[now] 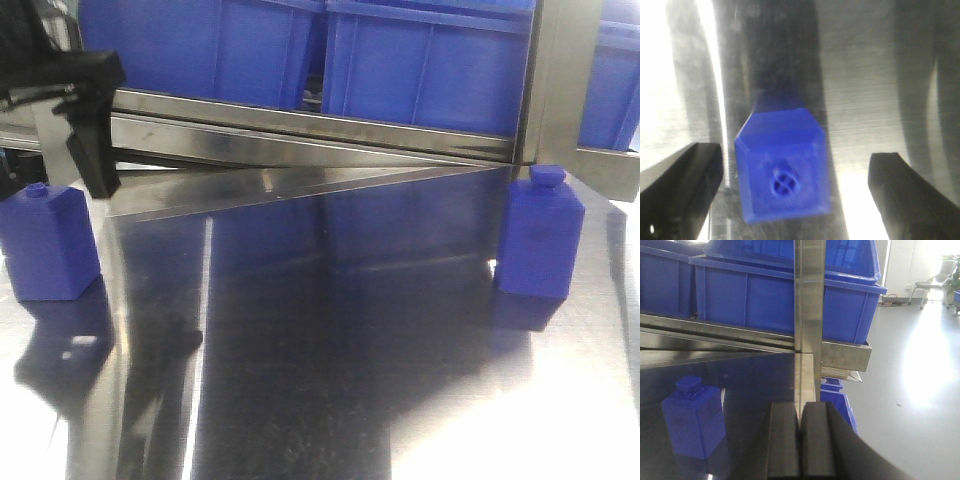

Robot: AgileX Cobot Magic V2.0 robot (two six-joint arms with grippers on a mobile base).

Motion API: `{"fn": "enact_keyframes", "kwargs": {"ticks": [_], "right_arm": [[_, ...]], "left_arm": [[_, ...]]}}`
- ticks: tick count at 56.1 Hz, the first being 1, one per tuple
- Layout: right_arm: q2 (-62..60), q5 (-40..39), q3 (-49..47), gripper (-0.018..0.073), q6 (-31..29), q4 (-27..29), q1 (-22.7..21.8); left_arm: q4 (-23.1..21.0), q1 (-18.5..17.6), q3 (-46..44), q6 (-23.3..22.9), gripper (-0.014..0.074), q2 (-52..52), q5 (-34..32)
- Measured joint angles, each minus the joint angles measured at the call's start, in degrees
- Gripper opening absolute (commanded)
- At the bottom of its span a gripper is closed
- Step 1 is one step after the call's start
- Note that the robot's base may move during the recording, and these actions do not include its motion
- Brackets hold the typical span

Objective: Pick and sort blue part to right shelf
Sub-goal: 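Grasp the blue bottle-shaped part nearest the left gripper and lift it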

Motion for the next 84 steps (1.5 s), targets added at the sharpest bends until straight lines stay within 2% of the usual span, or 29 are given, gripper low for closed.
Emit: {"fn": "enact_keyframes", "kwargs": {"ticks": [24, 42, 49, 63, 73, 84], "right_arm": [[0.00, 0.00, 0.00, 0.0057, 0.00, 0.00, 0.00], [0.00, 0.00, 0.00, 0.0057, 0.00, 0.00, 0.00], [0.00, 0.00, 0.00, 0.0057, 0.00, 0.00, 0.00], [0.00, 0.00, 0.00, 0.0057, 0.00, 0.00, 0.00], [0.00, 0.00, 0.00, 0.0057, 0.00, 0.00, 0.00], [0.00, 0.00, 0.00, 0.0057, 0.00, 0.00, 0.00]], "left_arm": [[0.86, 0.00, -0.05, -0.22, 0.0610, 6.43, 0.00], [0.94, 0.00, -0.28, -0.24, 0.0311, 6.59, 0.00], [0.94, 0.00, -0.41, -0.24, 0.0252, 6.59, 0.08], [0.94, 0.00, -3.00, -0.34, 0.0253, 6.27, 3.63], [1.08, 0.00, -2.12, 1.18, 0.0256, 0.02, 3.69], [1.34, 0.00, 5.46, 2.14, 0.0362, -12.33, -0.58]]}}
